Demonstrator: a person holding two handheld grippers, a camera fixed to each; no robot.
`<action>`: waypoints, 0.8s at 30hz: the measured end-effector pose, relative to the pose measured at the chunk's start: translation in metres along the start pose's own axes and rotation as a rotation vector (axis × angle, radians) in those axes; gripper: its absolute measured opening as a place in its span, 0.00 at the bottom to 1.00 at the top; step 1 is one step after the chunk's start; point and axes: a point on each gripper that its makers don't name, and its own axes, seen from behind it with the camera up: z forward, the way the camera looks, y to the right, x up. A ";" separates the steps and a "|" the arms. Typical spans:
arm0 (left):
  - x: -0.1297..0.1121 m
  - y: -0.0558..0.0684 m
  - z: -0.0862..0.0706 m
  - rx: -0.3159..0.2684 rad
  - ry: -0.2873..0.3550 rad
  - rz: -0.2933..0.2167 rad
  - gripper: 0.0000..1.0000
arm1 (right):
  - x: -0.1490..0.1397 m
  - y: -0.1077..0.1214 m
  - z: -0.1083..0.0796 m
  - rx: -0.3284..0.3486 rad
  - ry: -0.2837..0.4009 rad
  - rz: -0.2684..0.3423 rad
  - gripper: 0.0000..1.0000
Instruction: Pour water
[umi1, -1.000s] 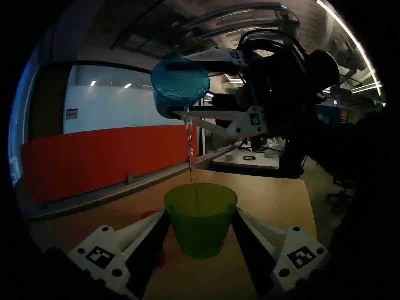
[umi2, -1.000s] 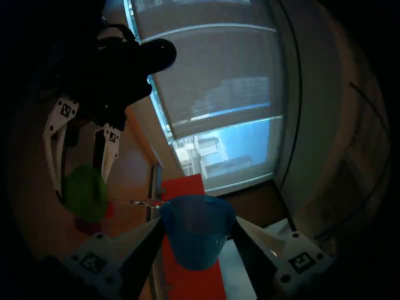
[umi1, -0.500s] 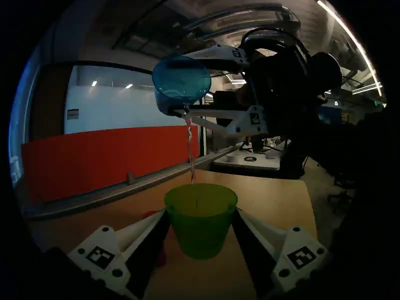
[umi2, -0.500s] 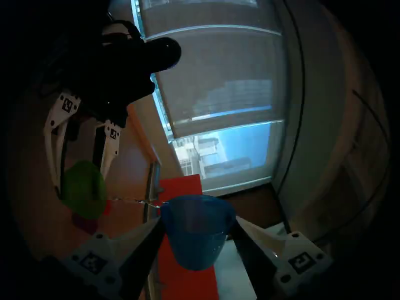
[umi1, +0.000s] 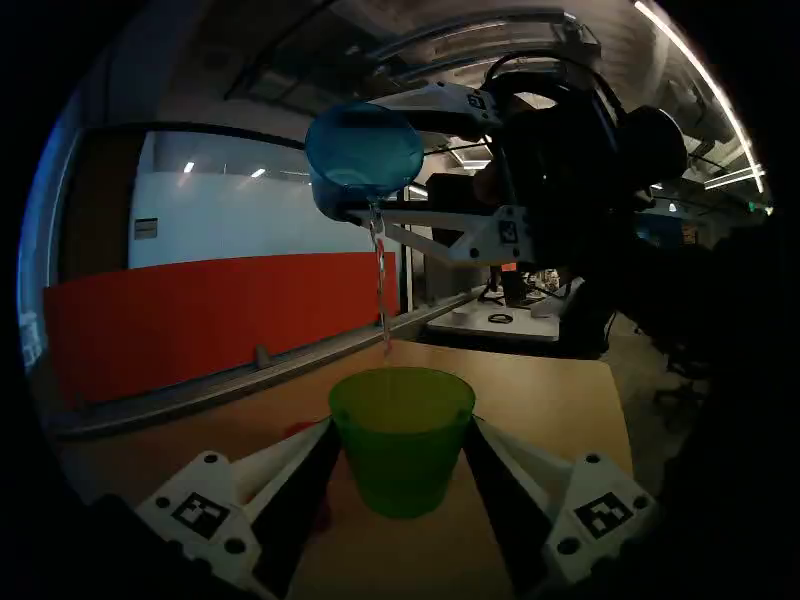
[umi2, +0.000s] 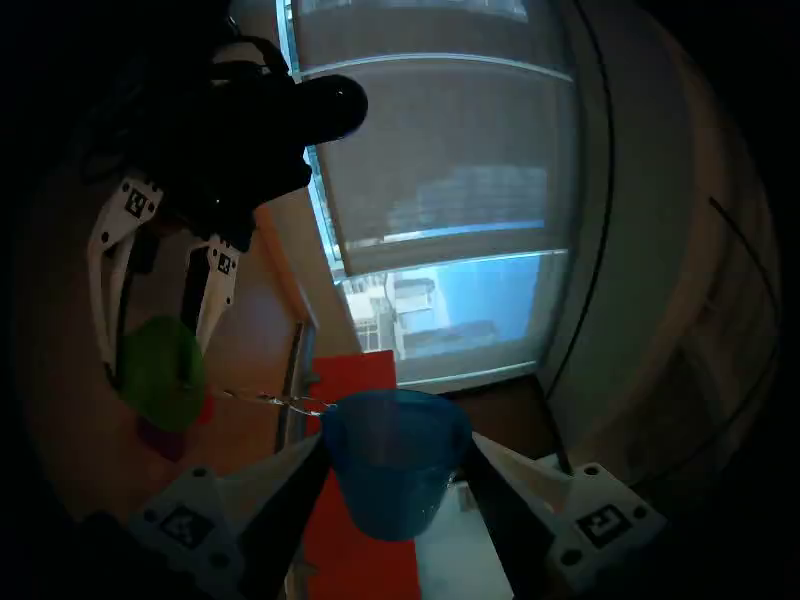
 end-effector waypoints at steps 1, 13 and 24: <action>0.000 0.000 0.000 0.000 0.001 0.000 0.82 | 0.000 0.000 0.000 0.000 -0.001 -0.004 0.89; 0.002 0.002 -0.001 0.000 0.004 0.000 0.82 | 0.005 0.005 -0.002 -0.006 0.000 -0.045 0.89; 0.004 0.003 -0.001 0.001 0.007 -0.001 0.82 | 0.009 0.006 -0.005 -0.006 -0.001 -0.090 0.89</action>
